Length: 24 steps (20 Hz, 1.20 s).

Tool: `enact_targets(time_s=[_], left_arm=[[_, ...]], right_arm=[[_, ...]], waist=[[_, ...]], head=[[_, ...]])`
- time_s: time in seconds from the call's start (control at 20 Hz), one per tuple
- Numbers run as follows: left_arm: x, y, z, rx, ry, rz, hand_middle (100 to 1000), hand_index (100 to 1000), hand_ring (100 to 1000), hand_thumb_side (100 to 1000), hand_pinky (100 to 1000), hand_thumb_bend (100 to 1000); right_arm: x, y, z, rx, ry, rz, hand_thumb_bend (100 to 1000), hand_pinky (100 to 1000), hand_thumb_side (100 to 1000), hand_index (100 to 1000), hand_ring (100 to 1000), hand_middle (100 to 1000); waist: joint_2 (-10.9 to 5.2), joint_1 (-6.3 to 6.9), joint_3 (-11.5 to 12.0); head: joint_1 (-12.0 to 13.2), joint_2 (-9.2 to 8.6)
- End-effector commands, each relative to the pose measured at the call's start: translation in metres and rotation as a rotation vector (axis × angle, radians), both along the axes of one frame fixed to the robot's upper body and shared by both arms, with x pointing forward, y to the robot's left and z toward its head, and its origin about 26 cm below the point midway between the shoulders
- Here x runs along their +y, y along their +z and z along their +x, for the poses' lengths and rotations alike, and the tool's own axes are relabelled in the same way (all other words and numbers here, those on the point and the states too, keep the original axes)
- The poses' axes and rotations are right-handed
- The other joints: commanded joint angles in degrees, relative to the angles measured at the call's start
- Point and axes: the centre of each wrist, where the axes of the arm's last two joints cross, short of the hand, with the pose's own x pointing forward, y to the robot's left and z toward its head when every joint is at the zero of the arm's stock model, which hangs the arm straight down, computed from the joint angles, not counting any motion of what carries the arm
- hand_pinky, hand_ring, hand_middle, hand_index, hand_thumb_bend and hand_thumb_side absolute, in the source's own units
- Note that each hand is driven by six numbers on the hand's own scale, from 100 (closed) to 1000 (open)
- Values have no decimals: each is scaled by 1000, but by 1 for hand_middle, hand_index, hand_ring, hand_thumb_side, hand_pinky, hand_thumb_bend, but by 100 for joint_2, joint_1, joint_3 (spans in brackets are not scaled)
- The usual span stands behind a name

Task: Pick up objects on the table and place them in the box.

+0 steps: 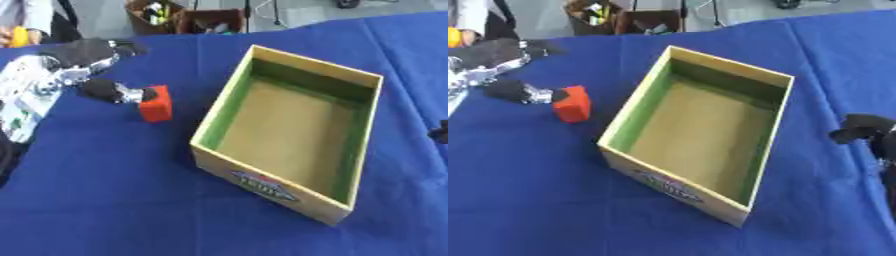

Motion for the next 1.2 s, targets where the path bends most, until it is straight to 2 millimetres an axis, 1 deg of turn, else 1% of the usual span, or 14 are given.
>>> enact_targets(time_s=[0.05, 0.2, 0.25, 0.35, 0.5, 0.55, 0.6, 0.65, 0.7, 1.05, 1.2], left_arm=[[14, 12, 5, 21, 41, 41, 946, 1000, 877, 898, 744, 703], [20, 11, 11, 71, 77, 76, 949, 1000, 879, 886, 745, 704], [21, 12, 12, 81, 89, 85, 940, 1000, 880, 852, 741, 695], [24, 13, 14, 105, 123, 93, 925, 1000, 867, 847, 723, 694], [24, 17, 15, 133, 144, 100, 925, 1000, 867, 847, 723, 694], [24, 19, 15, 140, 146, 101, 925, 1000, 867, 847, 723, 694], [23, 21, 14, 145, 144, 98, 867, 1000, 817, 816, 662, 698], [22, 23, 14, 147, 137, 89, 867, 1000, 817, 816, 662, 698], [21, 25, 13, 147, 130, 77, 851, 1000, 802, 802, 643, 697], [20, 36, 9, 136, 103, 22, 841, 1000, 793, 786, 623, 684], [19, 37, 10, 164, 90, 21, 848, 1000, 787, 778, 617, 678]], right_arm=[[2, 8, -1, -30, 7, -17, 100, 902, 938, 779, 677, 535], [3, 8, -1, -31, 10, -19, 100, 902, 939, 779, 677, 534], [4, 8, -1, -31, 11, -20, 100, 904, 943, 779, 677, 534], [5, 8, -1, -30, 12, -21, 100, 904, 943, 778, 677, 533], [6, 8, 0, -29, 12, -23, 100, 904, 943, 778, 677, 533], [6, 8, 0, -29, 12, -23, 100, 904, 943, 778, 677, 533], [6, 8, 0, -28, 12, -23, 100, 906, 947, 778, 677, 532], [6, 8, 0, -26, 13, -24, 100, 906, 947, 778, 677, 532], [7, 8, 0, -25, 13, -24, 100, 907, 949, 778, 677, 531], [9, 8, 0, -14, 16, -32, 100, 908, 953, 778, 678, 530], [8, 7, 0, -8, 13, -35, 100, 909, 954, 778, 678, 530]], waist=[[-94, -3, -16], [-68, 0, -39], [-55, 4, -48], [-24, 13, -82], [-11, 15, -95], [-11, 15, -95], [-2, 15, -95], [10, 16, -93], [17, 17, -93], [30, 38, -94], [19, 47, -77]], head=[[17, -96], [25, -117], [31, -127], [53, -150], [59, -159], [59, -160], [62, -156], [66, -153], [69, -154], [87, -175], [71, -149]])
